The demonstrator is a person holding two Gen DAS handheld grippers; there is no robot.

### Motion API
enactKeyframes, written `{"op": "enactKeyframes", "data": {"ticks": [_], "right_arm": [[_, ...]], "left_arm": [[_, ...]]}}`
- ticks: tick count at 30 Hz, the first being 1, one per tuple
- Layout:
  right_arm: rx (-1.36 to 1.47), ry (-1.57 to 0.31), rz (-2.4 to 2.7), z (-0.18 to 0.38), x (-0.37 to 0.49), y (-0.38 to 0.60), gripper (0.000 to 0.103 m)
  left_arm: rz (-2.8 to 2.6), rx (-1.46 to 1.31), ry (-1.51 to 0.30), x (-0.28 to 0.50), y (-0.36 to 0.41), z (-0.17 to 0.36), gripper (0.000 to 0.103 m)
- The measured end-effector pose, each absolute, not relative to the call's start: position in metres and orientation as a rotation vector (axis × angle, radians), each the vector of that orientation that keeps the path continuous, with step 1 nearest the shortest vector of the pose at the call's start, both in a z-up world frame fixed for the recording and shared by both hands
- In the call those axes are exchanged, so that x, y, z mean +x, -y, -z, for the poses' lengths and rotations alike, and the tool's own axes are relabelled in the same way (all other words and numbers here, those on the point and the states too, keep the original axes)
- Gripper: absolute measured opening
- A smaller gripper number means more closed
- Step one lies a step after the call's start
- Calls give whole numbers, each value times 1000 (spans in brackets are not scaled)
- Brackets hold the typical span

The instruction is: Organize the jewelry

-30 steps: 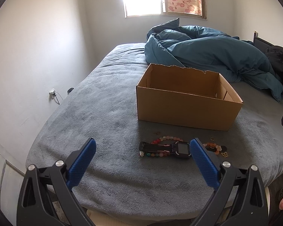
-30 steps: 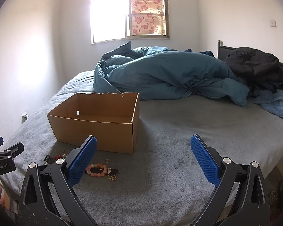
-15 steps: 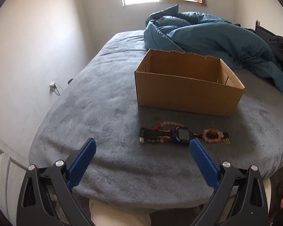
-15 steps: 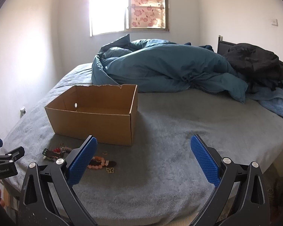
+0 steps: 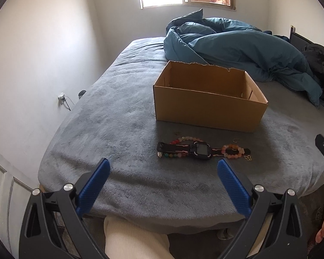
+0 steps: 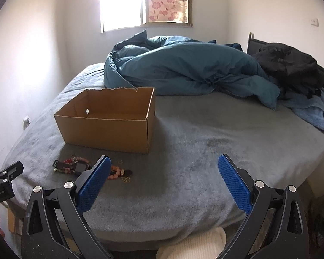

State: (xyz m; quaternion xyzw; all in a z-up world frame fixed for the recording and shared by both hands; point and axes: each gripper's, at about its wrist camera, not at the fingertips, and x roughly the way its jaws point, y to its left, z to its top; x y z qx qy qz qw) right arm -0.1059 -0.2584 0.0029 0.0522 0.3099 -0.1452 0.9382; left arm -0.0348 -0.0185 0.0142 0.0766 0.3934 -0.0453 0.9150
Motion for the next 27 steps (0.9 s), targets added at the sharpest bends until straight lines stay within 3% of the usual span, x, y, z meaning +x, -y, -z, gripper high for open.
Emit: {"op": "enactKeyframes", "data": {"ticks": [27], "right_arm": [[117,-656,289,-9,-114,255,95]], "left_arm": [[106,137,-797,-45,16,-24,97]]}}
